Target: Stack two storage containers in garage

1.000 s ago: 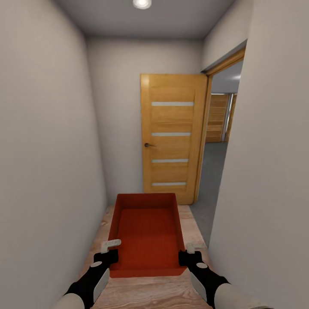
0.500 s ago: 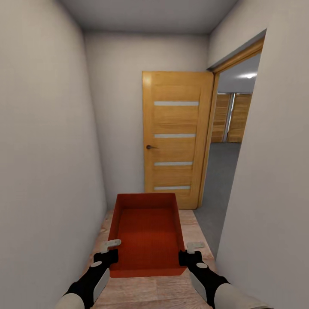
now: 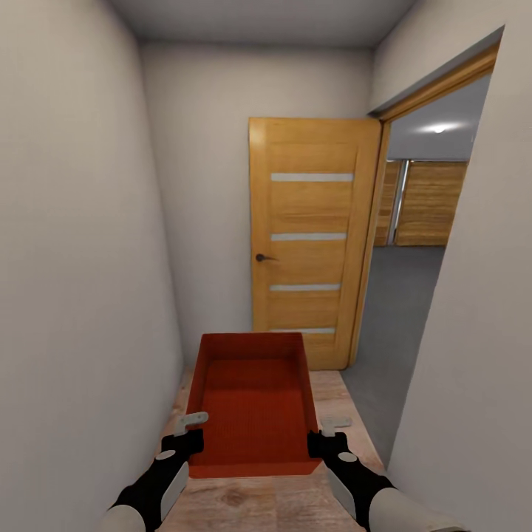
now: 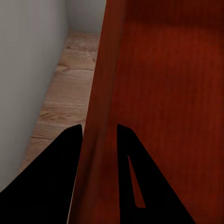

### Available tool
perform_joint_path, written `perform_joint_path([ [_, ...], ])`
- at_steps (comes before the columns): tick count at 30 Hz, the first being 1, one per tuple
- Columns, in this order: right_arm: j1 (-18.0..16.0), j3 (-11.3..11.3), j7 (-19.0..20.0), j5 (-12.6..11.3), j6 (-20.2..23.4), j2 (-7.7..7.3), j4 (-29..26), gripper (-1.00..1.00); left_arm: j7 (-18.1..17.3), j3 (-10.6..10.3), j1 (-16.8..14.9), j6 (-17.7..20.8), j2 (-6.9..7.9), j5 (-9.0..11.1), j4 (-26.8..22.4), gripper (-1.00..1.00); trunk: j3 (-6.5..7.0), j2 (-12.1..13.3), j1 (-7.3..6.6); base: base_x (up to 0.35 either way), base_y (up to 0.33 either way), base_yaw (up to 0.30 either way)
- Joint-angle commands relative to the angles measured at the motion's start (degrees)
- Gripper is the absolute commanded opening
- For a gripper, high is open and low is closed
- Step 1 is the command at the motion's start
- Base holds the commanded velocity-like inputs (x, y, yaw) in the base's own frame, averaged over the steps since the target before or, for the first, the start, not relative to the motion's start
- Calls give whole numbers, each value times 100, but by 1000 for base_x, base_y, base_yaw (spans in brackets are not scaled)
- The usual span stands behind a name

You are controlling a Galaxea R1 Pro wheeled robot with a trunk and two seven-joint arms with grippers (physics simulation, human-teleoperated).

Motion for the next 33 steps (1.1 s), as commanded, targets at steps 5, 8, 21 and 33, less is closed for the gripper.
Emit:
perform_joint_path([
  [5, -2, -39, -42, -57, -20, -60, 24, -100, 30, 79, -1, -30, 93, -41, -35, -100, -2, -4, 5, 322, 97, 0],
  [8, -3, -39, -42, -57, -20, -55, 24, -100, 30, 79, -3, -30, 93, -41, -34, -100, -2, -4, 5, 322, 97, 0],
  [21, -3, -39, -47, -57, -20, -54, 24, -100, 30, 79, -6, -30, 93, -41, -40, -100, -2, -4, 5, 322, 97, 0],
  [33, -2, -39, -42, -57, -59, -61, 24, -100, 30, 86, -1, -37, 93, -41, -41, -100, -2, -4, 5, 322, 63, 0],
])
